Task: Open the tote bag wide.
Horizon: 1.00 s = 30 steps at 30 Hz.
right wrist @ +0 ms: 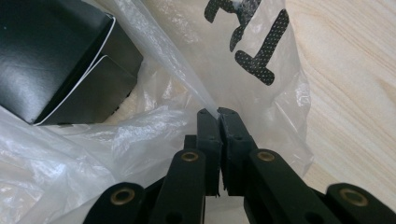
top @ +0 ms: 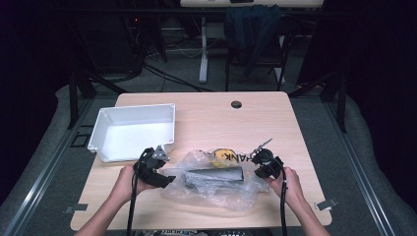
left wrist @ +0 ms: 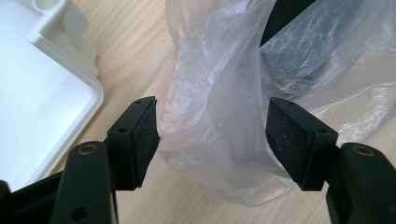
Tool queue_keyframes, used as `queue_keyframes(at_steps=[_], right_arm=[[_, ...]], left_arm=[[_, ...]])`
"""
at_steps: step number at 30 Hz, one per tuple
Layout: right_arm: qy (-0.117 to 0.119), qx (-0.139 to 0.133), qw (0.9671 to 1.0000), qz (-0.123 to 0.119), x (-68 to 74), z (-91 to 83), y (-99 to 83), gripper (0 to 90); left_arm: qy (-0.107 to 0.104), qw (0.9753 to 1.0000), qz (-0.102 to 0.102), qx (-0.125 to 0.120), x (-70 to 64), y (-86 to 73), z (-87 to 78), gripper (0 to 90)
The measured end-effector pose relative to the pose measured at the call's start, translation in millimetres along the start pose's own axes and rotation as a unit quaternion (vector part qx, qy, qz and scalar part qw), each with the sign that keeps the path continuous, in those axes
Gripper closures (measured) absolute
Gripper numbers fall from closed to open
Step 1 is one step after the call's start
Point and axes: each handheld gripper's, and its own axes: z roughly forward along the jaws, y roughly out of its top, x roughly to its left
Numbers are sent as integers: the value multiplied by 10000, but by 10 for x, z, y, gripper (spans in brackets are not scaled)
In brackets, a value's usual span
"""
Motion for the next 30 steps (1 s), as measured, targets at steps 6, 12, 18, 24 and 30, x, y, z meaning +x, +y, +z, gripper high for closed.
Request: queue_keyframes(at_steps=[6,12,18,24,30], right_arm=[[25,-69,10000,36,-16,-39,-20,870],[74,-180,9998,104,-2,-42,-15,866],[142,-212,9996,148,-5,-50,-9,863],[128,-223,9996,130,-11,-46,-16,859],[97,-183,9997,115,-19,-46,-17,857]], left_arm=[[42,9997,-12,-223,-6,45,-134,278],[-153,9976,83,-677,-102,161,-312,300],[-404,9961,363,-703,-277,280,-159,430],[-532,9970,543,-153,-264,232,174,508],[-603,9952,768,50,-258,160,268,587]])
